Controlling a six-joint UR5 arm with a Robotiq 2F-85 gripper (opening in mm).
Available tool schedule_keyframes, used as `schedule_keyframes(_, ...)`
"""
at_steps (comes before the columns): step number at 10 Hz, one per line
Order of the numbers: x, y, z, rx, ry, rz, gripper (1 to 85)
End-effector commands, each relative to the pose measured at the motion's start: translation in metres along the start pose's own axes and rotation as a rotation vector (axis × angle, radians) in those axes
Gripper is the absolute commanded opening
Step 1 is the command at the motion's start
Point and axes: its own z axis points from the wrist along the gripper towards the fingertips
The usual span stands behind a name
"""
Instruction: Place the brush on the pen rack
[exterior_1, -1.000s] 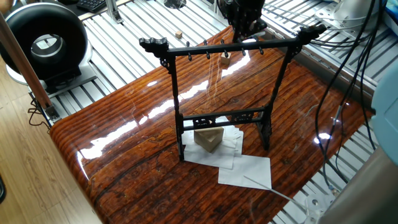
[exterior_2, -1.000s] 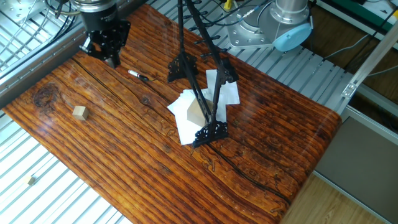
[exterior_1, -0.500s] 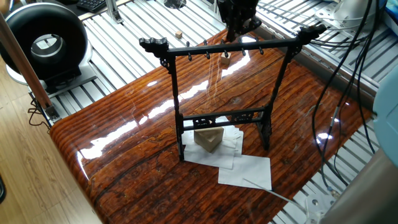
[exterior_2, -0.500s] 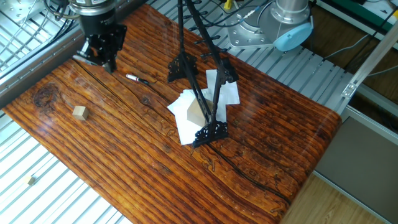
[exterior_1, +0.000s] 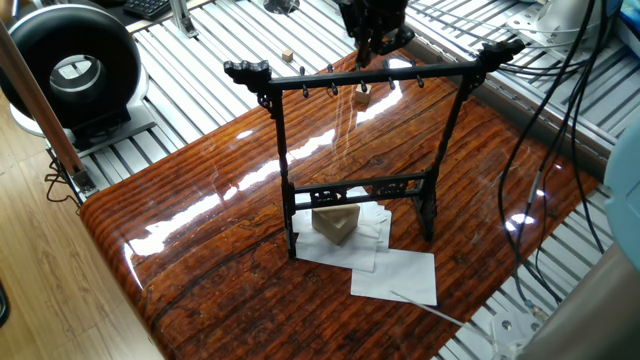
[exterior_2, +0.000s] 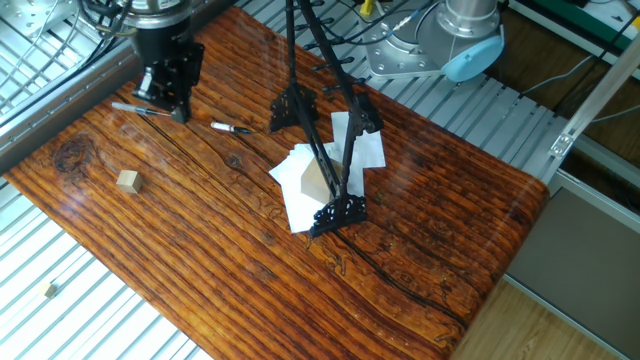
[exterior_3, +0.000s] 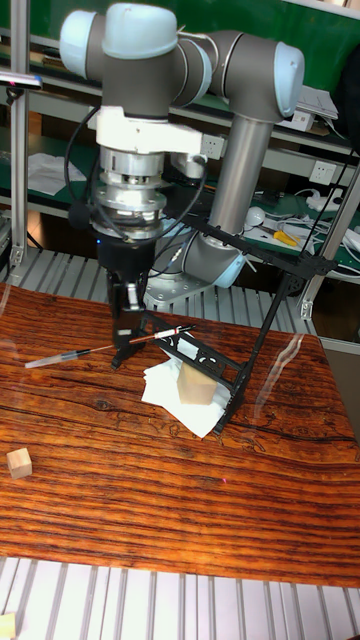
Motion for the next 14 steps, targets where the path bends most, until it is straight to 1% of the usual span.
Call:
schedule_keyframes(1, -0.019, -0.001, -0.005, -0.003, -0.042, -0.059, 1.0)
schedule_keyframes(2, -0.023, 0.001, -0.004, -0.012, -0.052, -0.086, 1.0)
schedule_keyframes(3, -0.032, 0.005, -0.004, -0.025, -0.076, -0.104, 1.0)
schedule_keyframes(5, -0.049, 0.008, -0.008, -0.03, -0.113, -0.133, 1.0)
schedule_keyframes(7, -0.06, 0.01, -0.008, -0.039, -0.141, -0.15, 1.0)
schedule_keyframes(9, -0.067, 0.012, -0.01, -0.043, -0.167, -0.152, 1.0)
schedule_keyframes(10, -0.068, 0.012, -0.011, -0.043, -0.169, -0.151, 1.0)
schedule_keyframes(11, -0.07, 0.013, -0.011, -0.043, -0.179, -0.153, 1.0)
schedule_keyframes(12, -0.074, 0.015, -0.013, -0.05, -0.197, -0.153, 1.0)
schedule_keyframes(14, -0.077, 0.02, -0.018, -0.062, -0.21, -0.149, 1.0)
